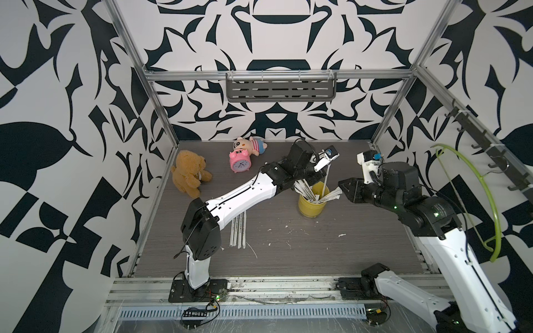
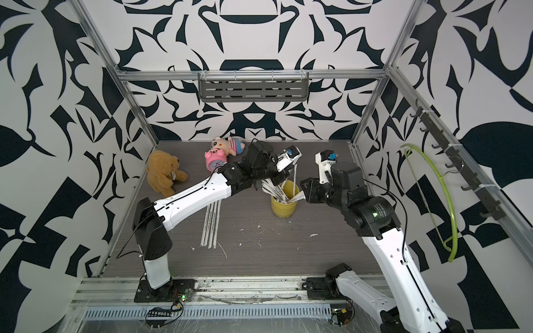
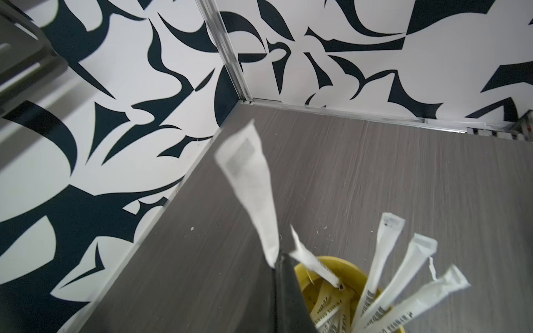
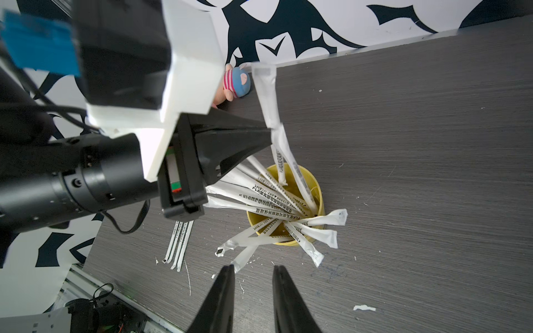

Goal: Take the straws out of the storage container
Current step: Pick up the straw from the container.

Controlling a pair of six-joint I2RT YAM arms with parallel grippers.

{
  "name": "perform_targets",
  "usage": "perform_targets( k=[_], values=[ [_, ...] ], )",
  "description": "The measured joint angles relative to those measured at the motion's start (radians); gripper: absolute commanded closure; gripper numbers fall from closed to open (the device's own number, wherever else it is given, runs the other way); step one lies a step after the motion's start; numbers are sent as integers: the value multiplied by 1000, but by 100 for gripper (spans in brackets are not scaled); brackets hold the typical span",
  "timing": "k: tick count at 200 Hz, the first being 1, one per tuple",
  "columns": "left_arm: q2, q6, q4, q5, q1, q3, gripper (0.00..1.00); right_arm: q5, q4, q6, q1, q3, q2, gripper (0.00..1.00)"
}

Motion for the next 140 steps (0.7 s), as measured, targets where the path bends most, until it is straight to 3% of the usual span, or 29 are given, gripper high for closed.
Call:
perform_targets(
  k=[117,140],
  values=[
    [-101,-37,65,-15,2,-67,100,-6,6,5,0,-5,-1,72],
    [-152,-38,74,-22,2,-66,100,-26,8,7,0,-3,10,69]
  ],
)
